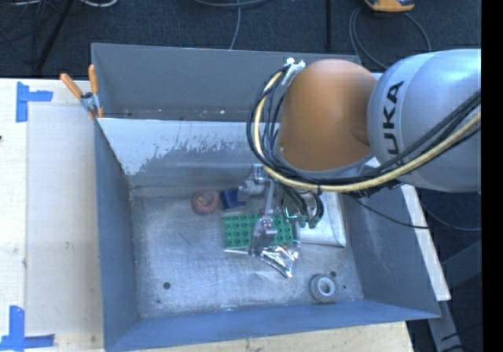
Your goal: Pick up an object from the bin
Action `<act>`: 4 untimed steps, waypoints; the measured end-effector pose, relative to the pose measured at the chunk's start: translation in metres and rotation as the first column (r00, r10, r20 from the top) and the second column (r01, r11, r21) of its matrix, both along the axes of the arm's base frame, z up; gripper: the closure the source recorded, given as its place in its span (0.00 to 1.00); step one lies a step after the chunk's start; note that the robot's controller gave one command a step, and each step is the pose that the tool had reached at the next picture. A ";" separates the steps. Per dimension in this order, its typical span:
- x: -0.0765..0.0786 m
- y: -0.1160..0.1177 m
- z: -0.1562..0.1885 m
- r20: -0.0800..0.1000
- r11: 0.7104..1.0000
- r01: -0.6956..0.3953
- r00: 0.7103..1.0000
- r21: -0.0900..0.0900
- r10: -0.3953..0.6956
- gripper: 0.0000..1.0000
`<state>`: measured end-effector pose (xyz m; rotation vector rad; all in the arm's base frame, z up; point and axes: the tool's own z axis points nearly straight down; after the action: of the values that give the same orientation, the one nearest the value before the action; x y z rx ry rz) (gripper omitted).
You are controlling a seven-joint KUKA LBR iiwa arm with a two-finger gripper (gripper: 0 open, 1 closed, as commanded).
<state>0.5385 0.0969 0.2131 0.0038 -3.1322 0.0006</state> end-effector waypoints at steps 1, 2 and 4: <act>0.053 -0.072 -0.142 0.011 0.999 -0.043 0.999 0.004 0.043 0.00; 0.054 -0.071 -0.139 0.010 0.999 -0.042 0.999 0.003 0.042 0.00; 0.054 -0.070 -0.137 0.007 0.999 -0.036 0.999 0.002 0.036 0.00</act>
Offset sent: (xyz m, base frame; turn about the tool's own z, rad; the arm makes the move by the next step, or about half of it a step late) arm 0.0504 -0.0727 -0.1431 -0.0475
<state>0.5928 0.0271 0.0757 0.0611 -3.1388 -0.0028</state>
